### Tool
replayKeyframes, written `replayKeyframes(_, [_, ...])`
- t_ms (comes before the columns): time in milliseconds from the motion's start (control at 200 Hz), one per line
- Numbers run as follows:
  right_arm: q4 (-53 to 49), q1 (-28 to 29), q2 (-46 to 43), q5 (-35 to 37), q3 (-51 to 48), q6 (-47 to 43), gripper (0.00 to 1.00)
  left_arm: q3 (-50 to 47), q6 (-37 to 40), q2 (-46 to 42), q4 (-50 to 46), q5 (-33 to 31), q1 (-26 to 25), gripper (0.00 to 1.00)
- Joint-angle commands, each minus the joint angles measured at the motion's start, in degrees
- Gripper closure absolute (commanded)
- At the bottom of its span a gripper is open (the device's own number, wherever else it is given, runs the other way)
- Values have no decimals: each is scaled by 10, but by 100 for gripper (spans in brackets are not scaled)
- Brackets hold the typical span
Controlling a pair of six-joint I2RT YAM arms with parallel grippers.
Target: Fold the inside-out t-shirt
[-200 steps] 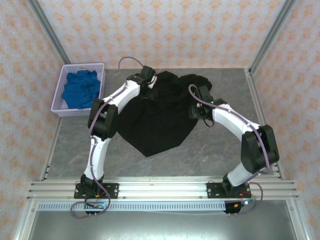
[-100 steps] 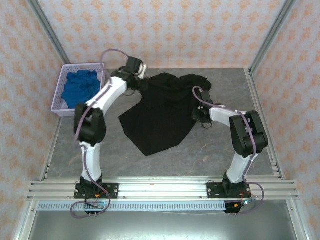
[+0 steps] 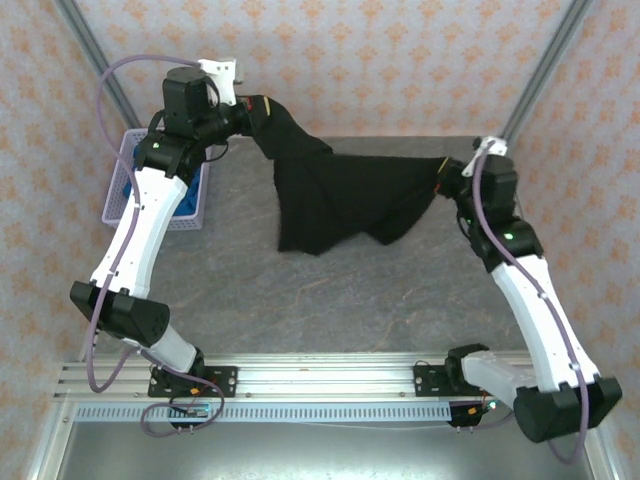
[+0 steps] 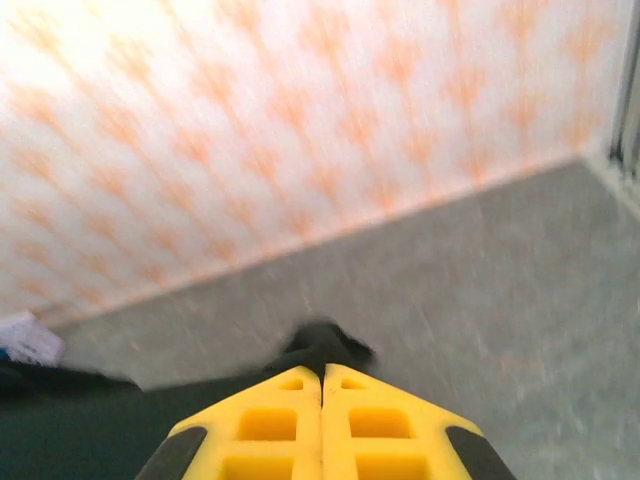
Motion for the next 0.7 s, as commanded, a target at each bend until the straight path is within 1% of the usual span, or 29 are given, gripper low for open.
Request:
replayKeyframes(0, [-61,1,32,9,24,-23,100,-21,-11,2,13,-30,2,100])
replayKeyframes(80, [-39,4,80,-13,39,-7,100,-16,-1,31,-1,-70,5,100])
replayKeyframes(150, [-25,13,131,-32,60,-1,100,11,8,70,-19,-105,11,100])
replayKeyframes(215, [-26,21,171,-24,83,-3,100,51,11,113,-37,-128,23,100])
replayKeyframes(285, [-20,21,204,11,89,-10,100,94,12,162,-54,-152,35,100])
replayKeyframes(335, [-33,20,238,31,100,-19,100,122,12,203,-56,-176,42,100])
replayKeyframes(375, [-54,21,270,30,117,-23,100,147,14,237,-55,-196,47,100])
replayKeyframes(415, [-79,21,303,16,134,-25,96,182,14,276,-61,-213,51,100])
replayKeyframes(475, [-110,21,335,-8,149,-26,87,272,19,343,-113,-230,57,83])
replayKeyframes(530, [-123,22,341,-16,140,-28,76,357,29,396,-181,-231,58,64])
replayKeyframes(580, [-122,22,325,-11,107,-26,65,394,36,413,-230,-224,57,53])
replayKeyframes(615, [-120,22,307,-5,74,-23,59,373,39,398,-243,-219,54,48])
replayKeyframes(640, [-120,22,294,-2,50,-19,55,330,40,370,-235,-218,49,45])
replayKeyframes(661, [-121,22,280,0,31,-16,53,279,39,340,-216,-215,44,43])
replayKeyframes(696, [-123,22,260,1,-9,-11,50,158,33,277,-155,-208,33,40])
